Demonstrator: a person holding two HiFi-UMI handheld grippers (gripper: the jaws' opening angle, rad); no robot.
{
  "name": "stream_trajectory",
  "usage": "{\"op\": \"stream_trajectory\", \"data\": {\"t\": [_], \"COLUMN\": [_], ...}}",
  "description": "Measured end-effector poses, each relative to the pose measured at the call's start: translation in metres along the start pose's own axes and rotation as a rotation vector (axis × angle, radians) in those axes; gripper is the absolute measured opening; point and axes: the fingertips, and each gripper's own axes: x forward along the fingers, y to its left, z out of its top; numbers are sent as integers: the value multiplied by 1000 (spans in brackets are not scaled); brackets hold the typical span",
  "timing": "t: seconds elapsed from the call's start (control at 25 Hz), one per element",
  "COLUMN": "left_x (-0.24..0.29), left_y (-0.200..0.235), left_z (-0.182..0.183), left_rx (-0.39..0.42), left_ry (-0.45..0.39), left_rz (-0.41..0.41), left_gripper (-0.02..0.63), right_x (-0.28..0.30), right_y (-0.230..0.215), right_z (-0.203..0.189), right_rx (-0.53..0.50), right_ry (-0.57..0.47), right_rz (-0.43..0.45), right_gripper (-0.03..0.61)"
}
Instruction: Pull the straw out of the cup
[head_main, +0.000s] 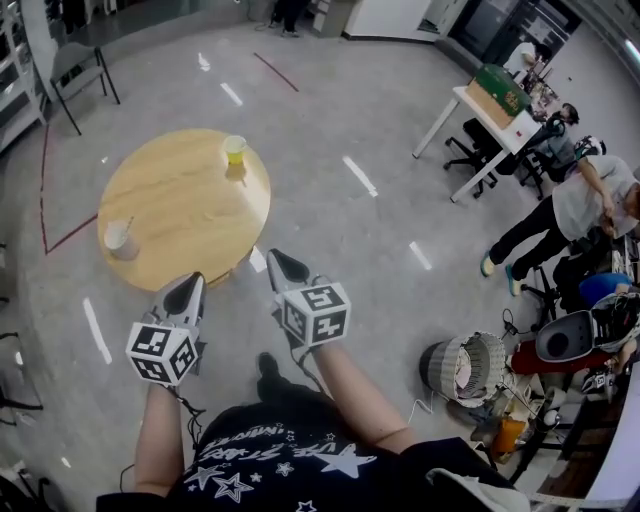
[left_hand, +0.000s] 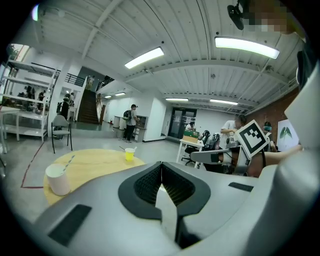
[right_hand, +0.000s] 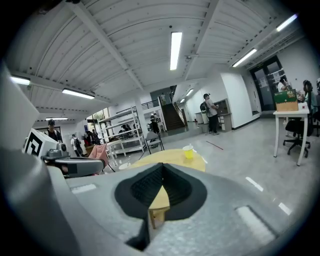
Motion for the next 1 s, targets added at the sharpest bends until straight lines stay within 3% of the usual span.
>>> {"op": "stream_trajectory", "data": {"t": [0.6, 1.0], "left_x": [60, 93], "left_y": [15, 21], "left_z": [18, 25], "left_rx": [-7, -2], "left_ry": [33, 60], "left_rz": [109, 93], "left_gripper": [9, 9], "right_x": [48, 61], "right_y": [-50, -82], "right_z": [12, 18], "right_rx": [-14, 18], "right_ry": [48, 35], "right_rz": [109, 69], "right_gripper": [-2, -2]}}
